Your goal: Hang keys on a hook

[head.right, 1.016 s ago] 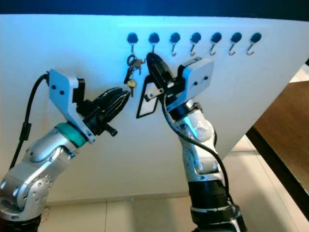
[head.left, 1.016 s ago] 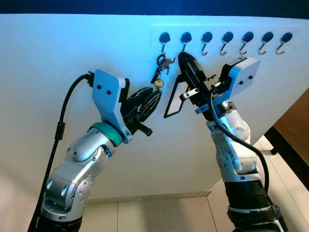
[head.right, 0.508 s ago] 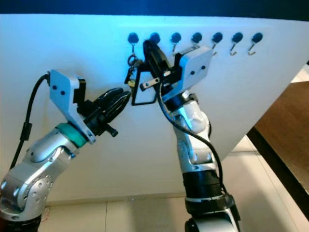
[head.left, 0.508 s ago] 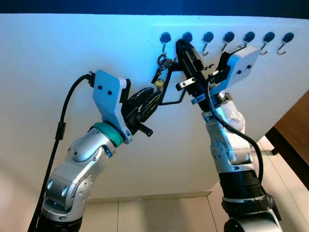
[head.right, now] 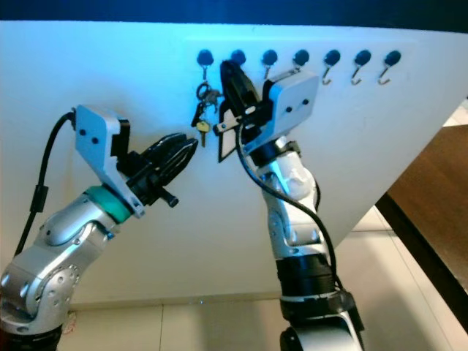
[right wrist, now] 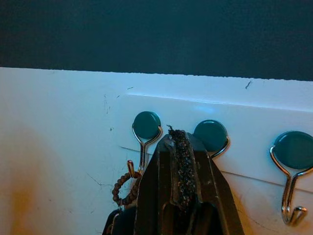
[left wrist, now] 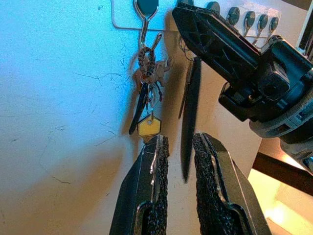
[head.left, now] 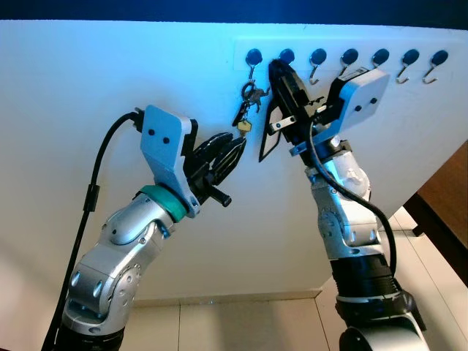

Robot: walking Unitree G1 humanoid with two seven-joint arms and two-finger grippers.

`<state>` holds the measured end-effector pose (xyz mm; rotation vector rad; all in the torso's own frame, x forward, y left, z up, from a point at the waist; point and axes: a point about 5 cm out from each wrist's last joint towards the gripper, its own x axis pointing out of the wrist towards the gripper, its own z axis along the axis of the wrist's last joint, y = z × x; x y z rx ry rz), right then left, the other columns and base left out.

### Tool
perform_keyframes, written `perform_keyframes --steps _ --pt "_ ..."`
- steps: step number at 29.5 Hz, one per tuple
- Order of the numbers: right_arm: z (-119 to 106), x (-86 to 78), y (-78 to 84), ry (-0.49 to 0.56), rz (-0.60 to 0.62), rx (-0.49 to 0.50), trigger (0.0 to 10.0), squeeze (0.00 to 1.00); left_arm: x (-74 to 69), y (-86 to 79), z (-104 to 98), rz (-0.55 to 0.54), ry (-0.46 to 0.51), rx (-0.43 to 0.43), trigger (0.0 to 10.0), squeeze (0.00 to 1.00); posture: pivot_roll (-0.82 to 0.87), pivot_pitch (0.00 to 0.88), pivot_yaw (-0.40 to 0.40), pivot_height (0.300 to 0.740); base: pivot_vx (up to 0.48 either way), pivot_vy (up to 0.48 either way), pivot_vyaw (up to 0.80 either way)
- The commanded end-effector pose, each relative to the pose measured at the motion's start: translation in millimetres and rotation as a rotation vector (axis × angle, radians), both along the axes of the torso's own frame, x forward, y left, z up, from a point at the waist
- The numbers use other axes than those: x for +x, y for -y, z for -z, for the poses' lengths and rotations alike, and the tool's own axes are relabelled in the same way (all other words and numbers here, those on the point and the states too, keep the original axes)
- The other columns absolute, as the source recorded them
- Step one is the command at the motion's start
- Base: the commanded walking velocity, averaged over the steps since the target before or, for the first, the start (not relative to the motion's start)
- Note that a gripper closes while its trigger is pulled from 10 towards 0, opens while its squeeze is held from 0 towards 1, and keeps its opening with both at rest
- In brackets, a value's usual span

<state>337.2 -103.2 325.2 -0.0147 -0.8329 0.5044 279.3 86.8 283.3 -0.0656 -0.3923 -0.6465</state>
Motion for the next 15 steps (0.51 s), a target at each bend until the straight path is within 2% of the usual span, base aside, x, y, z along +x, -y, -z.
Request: perform_keyframes --steps 1,15 --pt "-2 -0.2 11.9 0.003 0.04 0.033 10.0 0.0 -0.5 2.2 2 0.015 -0.015 0.009 10.0 0.0 0.08 0.133 0.088 0.74 0.0 0.0 0.0" --pt "10 -1.9 19.4 -0.027 0.069 0.042 10.0 0.0 0.1 2.1 2 0.014 -0.017 0.009 10.0 0.0 0.08 0.136 0.089 0.74 0.0 0.0 0.0"
